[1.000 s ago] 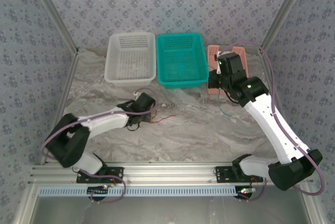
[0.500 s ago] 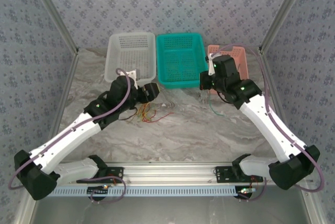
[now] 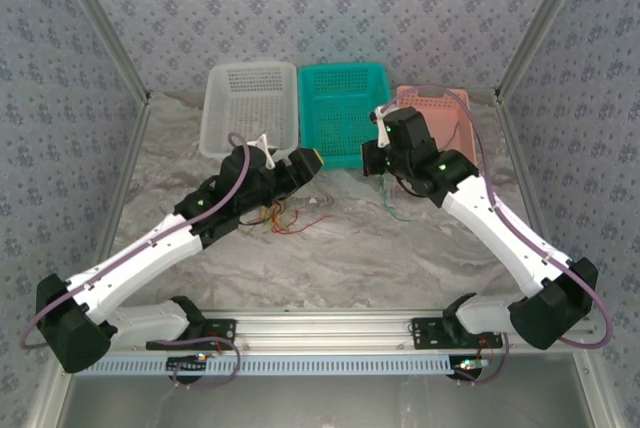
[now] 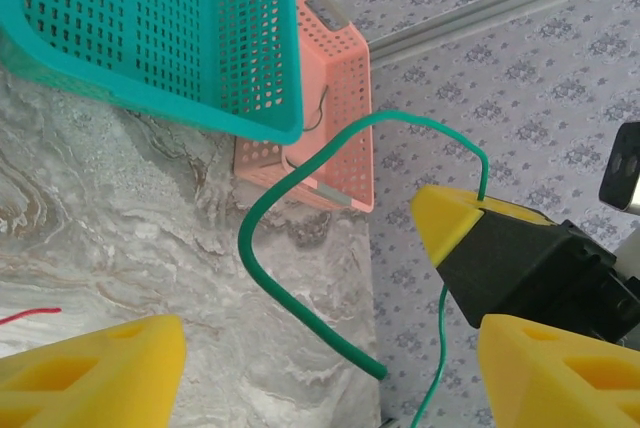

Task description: Untangle the cables

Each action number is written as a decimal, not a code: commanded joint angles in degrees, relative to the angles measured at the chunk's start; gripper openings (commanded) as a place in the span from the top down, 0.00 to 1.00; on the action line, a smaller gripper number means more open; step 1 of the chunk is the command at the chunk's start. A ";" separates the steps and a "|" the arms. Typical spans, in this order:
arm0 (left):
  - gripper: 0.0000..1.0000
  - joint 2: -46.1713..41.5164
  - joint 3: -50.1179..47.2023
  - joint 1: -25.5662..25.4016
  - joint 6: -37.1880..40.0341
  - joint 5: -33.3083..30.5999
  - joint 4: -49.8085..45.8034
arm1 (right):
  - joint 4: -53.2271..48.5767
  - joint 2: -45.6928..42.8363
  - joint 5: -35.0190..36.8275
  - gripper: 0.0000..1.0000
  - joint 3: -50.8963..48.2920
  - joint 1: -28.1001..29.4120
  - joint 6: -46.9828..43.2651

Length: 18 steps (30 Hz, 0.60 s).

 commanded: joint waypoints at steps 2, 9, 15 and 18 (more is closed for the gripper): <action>0.28 0.03 0.66 0.61 -2.74 -0.03 0.19 | 1.13 0.14 0.71 1.00 0.08 0.96 1.27; 0.67 1.49 1.59 2.77 -1.53 1.45 -0.39 | 1.07 -0.63 1.24 1.00 -0.28 1.63 1.57; 1.00 0.43 2.94 2.97 3.85 0.01 -8.56 | 0.19 -1.10 1.37 1.00 0.08 0.45 0.13; 1.00 0.32 6.34 3.13 13.03 -4.22 -20.04 | -1.52 -1.09 1.06 1.00 0.92 -1.09 -2.25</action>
